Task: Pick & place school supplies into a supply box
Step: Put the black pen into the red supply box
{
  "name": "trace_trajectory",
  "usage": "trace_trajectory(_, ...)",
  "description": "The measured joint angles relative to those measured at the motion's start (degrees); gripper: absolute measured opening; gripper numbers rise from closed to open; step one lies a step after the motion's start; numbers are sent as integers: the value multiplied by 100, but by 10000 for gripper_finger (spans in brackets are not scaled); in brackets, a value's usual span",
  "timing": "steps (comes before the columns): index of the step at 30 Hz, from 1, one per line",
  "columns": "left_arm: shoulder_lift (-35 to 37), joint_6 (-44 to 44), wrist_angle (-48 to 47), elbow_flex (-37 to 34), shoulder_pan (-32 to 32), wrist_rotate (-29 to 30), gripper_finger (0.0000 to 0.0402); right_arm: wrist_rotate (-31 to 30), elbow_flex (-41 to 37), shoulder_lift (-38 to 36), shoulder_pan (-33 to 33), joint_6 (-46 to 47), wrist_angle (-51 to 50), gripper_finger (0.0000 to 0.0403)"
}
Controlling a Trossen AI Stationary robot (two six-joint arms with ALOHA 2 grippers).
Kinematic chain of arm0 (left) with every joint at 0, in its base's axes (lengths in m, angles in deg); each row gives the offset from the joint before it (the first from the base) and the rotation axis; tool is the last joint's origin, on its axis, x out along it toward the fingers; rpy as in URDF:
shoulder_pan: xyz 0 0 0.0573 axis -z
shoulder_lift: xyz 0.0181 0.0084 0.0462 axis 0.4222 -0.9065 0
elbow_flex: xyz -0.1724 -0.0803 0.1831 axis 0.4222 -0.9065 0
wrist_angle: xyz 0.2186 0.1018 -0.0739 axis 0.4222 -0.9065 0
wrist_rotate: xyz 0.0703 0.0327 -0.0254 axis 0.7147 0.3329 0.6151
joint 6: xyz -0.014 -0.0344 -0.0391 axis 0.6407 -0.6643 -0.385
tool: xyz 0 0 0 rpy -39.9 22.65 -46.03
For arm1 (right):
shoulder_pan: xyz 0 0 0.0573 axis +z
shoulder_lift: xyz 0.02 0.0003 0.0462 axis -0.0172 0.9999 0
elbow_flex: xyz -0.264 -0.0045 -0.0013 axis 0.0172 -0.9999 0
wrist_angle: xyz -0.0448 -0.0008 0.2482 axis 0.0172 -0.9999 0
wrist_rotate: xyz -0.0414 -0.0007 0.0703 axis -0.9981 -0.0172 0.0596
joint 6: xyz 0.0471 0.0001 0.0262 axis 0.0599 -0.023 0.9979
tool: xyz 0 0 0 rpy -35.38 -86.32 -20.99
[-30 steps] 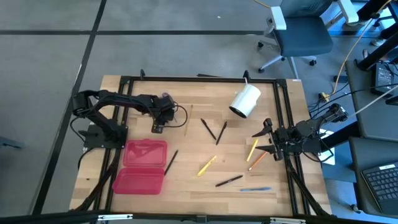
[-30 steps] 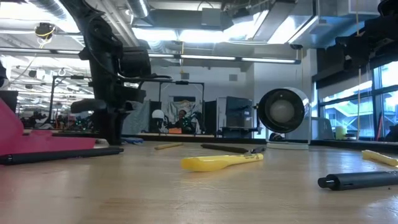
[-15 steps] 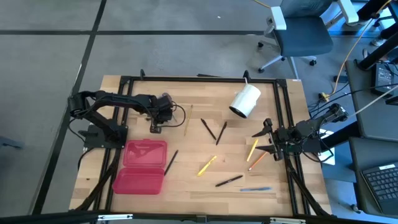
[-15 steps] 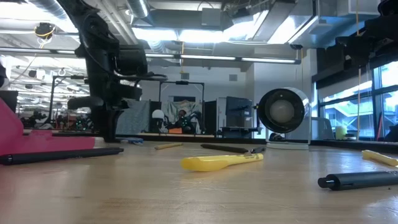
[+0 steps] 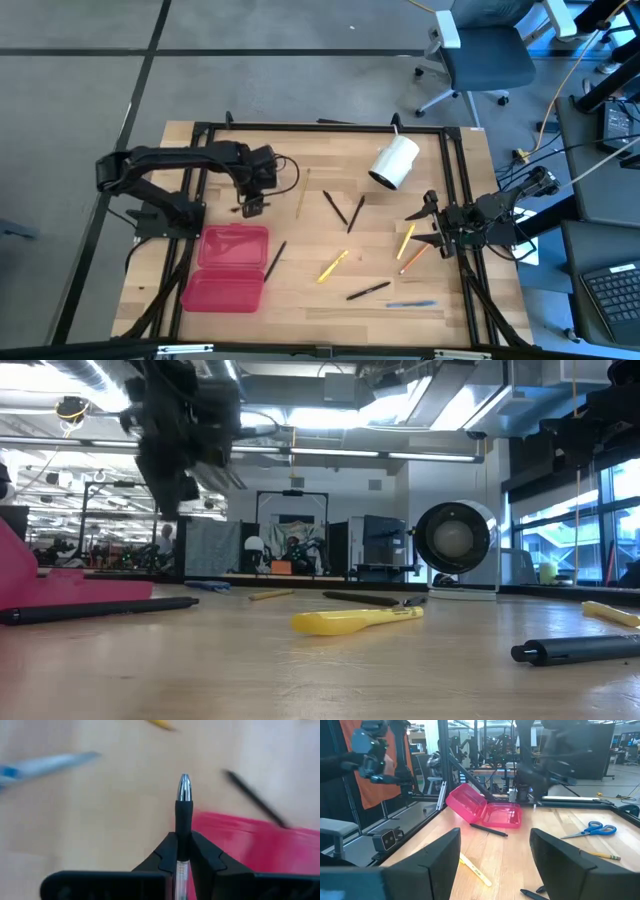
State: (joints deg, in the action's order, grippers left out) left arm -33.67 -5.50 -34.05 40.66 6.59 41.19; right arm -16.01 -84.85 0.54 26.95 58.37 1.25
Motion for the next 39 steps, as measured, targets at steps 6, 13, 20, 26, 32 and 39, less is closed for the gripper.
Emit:
trace_trajectory(6, 154, -1318, -348, 176, 970, -301, 21, 0, 1, 0, -2, -4, 0, 242)
trace_trajectory(13, 283, -3111, -330, 176, 2435, -162, 21, 0, 0, 0, -2, 9, 0, 242)
trace_trajectory(20, 201, -4193, -129, 176, 3610, 448, 22, 0, 1, 0, 0, 21, 0, 242)
trace_trajectory(26, 59, -4838, 381, 176, 4252, 492, 22, -2, 0, 0, 0, 154, 7, 242)
trace_trajectory(32, -196, -5526, 418, 176, 4741, 772, 22, -9, 0, -2, 0, 304, 120, 242)
trace_trajectory(39, -568, -5625, 811, 176, 5114, 743, 22, -7, 0, -2, 0, 339, 138, 242)
